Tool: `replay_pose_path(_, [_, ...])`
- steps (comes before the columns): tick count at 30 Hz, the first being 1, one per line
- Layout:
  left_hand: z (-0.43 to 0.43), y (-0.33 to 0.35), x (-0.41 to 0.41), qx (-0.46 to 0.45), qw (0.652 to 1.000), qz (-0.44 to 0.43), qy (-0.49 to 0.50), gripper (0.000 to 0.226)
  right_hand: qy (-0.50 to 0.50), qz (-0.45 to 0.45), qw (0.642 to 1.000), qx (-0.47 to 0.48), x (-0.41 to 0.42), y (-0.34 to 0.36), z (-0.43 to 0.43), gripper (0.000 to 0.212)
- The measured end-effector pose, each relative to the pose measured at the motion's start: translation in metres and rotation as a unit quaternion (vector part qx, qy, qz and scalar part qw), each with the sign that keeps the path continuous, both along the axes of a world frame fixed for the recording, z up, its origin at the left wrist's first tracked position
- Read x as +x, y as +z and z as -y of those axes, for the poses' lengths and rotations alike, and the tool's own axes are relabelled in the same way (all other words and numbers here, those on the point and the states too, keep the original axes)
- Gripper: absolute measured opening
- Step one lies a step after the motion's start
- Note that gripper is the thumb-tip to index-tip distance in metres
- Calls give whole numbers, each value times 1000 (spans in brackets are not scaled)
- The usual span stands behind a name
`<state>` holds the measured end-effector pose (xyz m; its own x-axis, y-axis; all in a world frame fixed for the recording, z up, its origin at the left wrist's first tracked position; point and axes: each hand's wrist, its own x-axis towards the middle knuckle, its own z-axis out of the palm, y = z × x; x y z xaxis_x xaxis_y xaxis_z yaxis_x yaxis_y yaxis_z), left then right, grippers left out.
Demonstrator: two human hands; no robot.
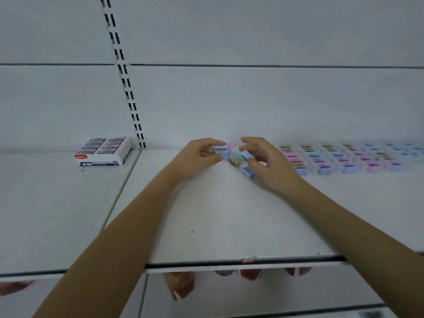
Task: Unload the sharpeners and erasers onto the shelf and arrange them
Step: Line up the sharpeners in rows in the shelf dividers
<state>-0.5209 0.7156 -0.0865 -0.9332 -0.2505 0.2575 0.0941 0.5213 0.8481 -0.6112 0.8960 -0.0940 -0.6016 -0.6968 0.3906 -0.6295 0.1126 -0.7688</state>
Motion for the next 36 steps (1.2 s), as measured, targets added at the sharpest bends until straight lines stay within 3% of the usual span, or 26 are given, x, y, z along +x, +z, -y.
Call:
replay_pose_path(6, [-4, 1, 0, -40, 999, -17, -3, 25, 24, 65, 997, -29, 1, -1, -5, 44])
replay_pose_path(10, [-7, 5, 1, -55, 998, -34, 21, 27, 7, 77, 997, -23, 0, -1, -5, 35])
replay_pose_path(17, [-10, 6, 2, -34, 999, -40, 9, 24, -14, -1, 1000, 5, -3, -4, -7, 19])
replay_pose_path(27, [-29, 9, -6, -48, 992, -104, 55, 30, -69, -59, 995, -52, -4, 10, -25, 16])
replay_pose_path(33, [-81, 33, -26, -129, 986, -103, 20, 30, -76, -65, 995, 1, -21, 15, -92, 21])
replay_pose_path(36, [-128, 42, -50, -125, 986, -109, 15, 23, -77, -105, 991, 33, -38, 19, -144, 30])
